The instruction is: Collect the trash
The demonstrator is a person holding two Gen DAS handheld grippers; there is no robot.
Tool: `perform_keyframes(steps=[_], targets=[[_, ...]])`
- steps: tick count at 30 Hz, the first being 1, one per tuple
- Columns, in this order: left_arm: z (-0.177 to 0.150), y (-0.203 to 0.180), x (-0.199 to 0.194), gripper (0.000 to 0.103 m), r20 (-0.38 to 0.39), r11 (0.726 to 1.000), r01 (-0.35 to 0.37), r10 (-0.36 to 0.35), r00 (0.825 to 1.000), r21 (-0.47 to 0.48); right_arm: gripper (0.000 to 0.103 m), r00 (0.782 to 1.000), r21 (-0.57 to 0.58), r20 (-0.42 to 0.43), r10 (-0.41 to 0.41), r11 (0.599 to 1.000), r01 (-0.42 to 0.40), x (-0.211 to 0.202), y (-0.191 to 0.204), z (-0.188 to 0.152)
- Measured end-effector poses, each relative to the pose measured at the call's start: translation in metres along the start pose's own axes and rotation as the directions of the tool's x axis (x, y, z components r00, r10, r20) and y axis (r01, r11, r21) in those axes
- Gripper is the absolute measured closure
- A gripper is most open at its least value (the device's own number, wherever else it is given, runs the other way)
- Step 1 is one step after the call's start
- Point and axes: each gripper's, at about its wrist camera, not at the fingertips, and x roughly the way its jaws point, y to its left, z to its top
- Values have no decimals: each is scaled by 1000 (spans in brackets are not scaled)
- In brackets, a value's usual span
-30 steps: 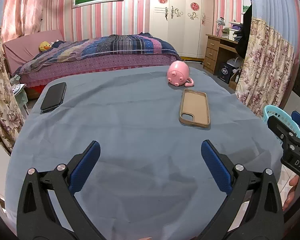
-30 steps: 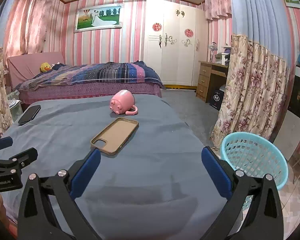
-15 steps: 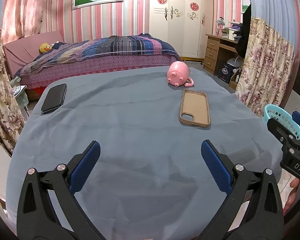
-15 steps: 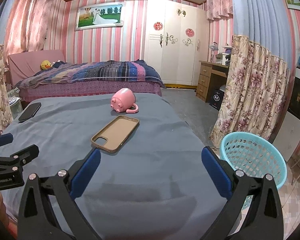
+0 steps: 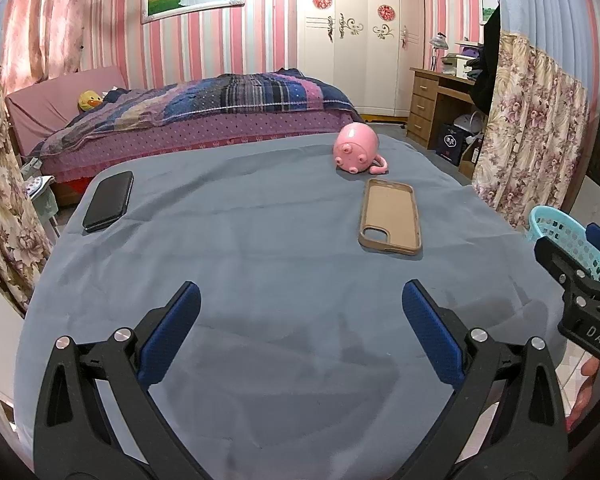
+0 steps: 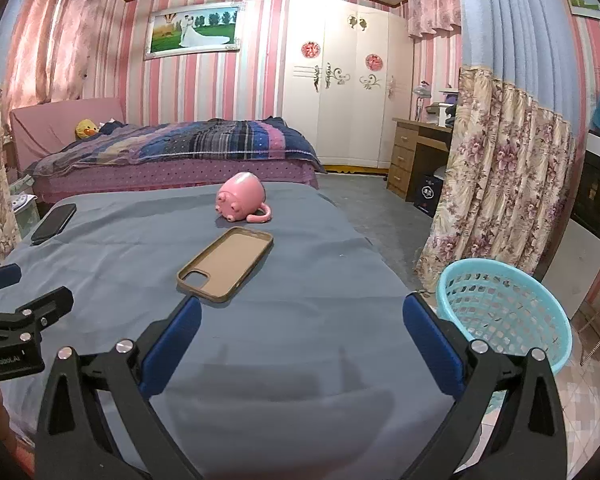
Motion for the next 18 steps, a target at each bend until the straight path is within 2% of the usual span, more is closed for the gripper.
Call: perform_keyframes(steps=[18], targets=[[1, -9, 2, 6, 24, 999, 0, -1, 1000, 39, 5, 999, 21, 6, -32, 999, 32, -2, -6, 0]])
